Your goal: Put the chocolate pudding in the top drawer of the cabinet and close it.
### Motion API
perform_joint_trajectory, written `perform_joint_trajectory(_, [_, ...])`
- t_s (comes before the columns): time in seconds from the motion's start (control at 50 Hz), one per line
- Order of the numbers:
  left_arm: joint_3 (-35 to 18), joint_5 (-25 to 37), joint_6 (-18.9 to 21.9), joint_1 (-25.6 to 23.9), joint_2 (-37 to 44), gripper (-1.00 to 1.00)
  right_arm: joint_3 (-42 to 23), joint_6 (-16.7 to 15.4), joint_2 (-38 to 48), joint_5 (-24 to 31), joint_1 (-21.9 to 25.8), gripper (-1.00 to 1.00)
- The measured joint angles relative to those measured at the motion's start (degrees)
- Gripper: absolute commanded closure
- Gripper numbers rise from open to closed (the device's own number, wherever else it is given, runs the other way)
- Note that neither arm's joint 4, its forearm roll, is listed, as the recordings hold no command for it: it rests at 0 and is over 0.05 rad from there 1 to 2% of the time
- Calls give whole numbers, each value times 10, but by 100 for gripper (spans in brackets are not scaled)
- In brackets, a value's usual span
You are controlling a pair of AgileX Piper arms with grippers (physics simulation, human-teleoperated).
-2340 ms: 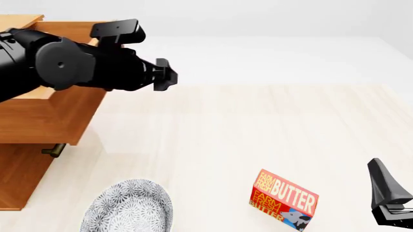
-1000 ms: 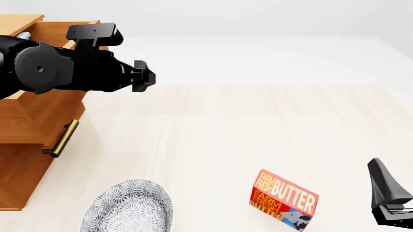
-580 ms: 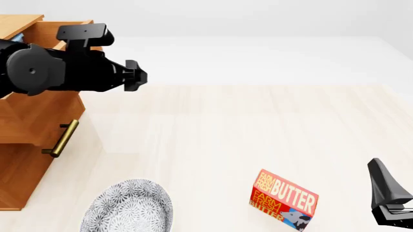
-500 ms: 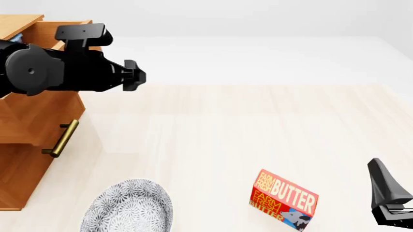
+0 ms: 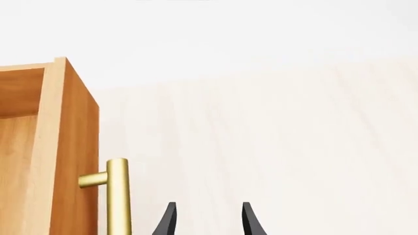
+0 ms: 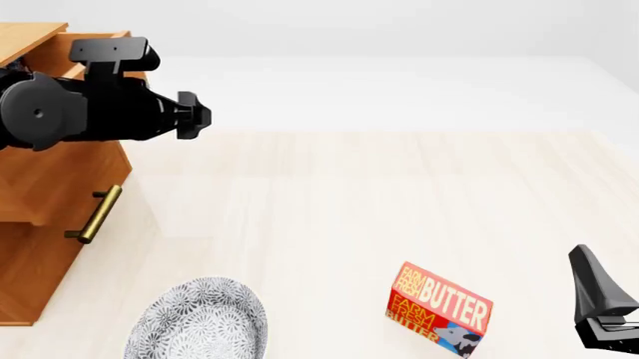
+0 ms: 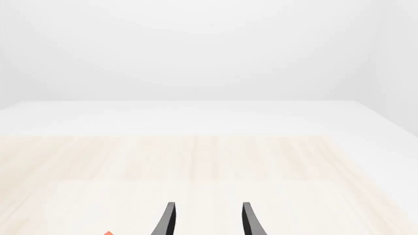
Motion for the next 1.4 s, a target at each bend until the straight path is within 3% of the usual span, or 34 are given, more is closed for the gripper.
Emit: perform_joint_trajectory(1.4, [-5, -14, 31, 73, 16, -100, 0, 0, 0, 0, 0, -100])
